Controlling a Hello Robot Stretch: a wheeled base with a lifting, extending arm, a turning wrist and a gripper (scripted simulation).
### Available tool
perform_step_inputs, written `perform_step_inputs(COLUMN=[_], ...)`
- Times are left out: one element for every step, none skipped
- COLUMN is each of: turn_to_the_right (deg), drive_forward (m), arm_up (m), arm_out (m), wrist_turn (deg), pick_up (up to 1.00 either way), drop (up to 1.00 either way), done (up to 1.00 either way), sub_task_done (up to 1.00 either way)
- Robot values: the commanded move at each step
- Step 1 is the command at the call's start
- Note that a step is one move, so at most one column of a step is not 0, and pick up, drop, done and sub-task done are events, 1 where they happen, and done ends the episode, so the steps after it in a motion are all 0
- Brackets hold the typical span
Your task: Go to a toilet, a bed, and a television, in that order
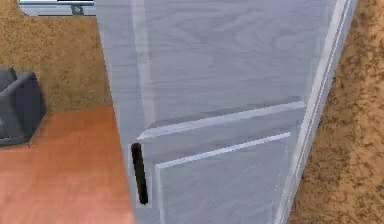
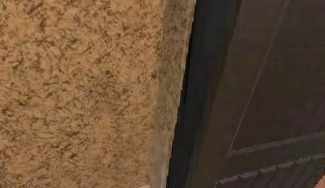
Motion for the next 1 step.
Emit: perform_step_inputs(turn_to_the_right=[-45.0], drive_forward=[0.00], arm_up=[0.00], arm_out=[0.00], wrist_turn=[0.0], pick_up=[0.00], drop=[0.00], done=[0.00], sub_task_done=[0.00])
